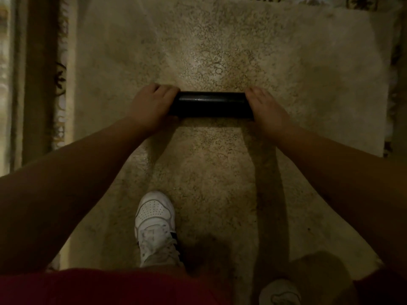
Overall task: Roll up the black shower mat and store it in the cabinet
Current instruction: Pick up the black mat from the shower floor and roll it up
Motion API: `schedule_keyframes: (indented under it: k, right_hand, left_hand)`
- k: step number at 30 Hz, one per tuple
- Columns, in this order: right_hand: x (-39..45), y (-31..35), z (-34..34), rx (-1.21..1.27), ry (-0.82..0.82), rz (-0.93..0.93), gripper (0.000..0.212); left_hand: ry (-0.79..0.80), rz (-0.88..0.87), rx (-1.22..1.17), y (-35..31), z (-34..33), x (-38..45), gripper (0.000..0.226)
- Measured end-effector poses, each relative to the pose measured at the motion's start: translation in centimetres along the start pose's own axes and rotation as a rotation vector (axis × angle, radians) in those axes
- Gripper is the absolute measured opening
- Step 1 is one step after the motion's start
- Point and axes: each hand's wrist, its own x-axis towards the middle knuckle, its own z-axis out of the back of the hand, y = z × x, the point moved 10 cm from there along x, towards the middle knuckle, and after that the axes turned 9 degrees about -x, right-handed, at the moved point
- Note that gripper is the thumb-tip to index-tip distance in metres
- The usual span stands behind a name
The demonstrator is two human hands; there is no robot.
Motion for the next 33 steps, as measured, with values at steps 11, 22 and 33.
schedule_keyframes:
  k: [11,22,33]
  right_hand:
    - [3.5,-0.9,2.8,-0.178,-0.051,0.023,0.056]
    - [4.2,-1.2,3.2,-0.056,-0.008,-0.019,0.053]
    - [0.7,-3.1,3.0,0.783,0.194,-0.266,0.056]
  left_hand:
    - [0.066,0.086,-0.024,2.1,0.2,2.1,0.074]
    - [0.104,0.182,-0.003,4.2,0.0,1.7,0.090]
    - [0.046,0.461,-0.818,8.5,1.7,-2.2,0.067]
